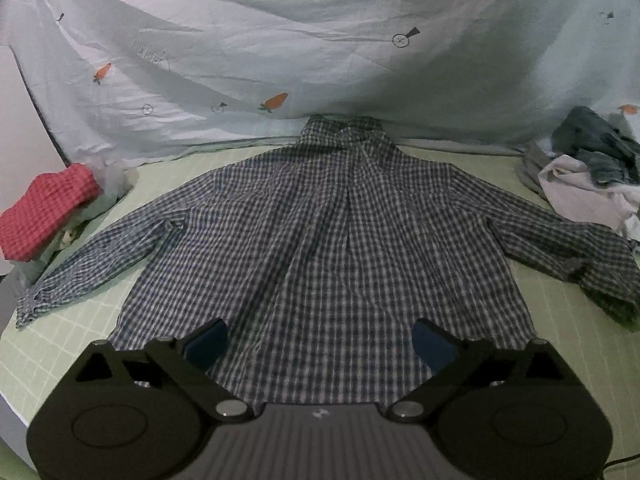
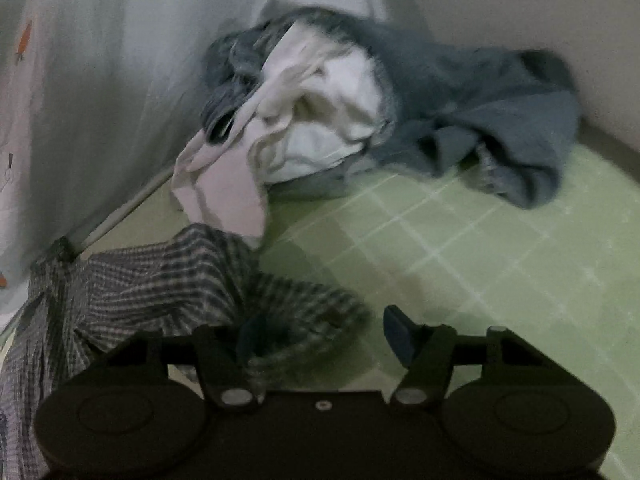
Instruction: Fold clothes
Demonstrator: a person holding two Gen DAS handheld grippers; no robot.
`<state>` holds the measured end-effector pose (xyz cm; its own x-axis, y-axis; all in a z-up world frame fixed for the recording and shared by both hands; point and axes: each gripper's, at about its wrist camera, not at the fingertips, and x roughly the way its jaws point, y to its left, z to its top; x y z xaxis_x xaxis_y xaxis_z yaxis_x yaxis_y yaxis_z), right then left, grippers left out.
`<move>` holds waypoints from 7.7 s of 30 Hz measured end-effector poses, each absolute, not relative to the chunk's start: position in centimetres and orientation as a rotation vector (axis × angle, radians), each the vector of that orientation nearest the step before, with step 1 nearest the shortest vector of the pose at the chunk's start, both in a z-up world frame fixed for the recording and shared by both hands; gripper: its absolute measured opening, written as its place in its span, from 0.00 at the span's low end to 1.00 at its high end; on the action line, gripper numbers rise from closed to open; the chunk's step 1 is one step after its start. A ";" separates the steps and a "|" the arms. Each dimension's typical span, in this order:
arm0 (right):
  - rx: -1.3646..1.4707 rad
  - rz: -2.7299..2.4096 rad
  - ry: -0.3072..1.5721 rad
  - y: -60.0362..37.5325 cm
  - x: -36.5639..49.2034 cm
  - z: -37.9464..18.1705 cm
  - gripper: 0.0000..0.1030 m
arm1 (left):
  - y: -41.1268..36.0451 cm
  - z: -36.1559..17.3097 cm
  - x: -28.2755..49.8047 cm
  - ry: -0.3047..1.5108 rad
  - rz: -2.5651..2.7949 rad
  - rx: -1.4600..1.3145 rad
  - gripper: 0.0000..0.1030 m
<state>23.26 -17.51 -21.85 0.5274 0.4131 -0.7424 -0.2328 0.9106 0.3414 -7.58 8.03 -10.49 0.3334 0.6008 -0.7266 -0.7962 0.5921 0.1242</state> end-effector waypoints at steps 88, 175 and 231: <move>-0.281 0.452 0.831 10.9 -1.8 -21.8 1.00 | 41.5 -15.4 -39.9 0.718 1.313 -0.690 0.96; -0.002 0.436 0.752 15.7 -0.7 -17.9 0.18 | 38.9 -16.0 -25.0 1.050 0.949 -0.545 1.00; 0.063 0.575 0.767 -0.5 16.8 -19.2 1.00 | 21.4 -21.2 -11.4 1.209 0.952 -0.615 1.00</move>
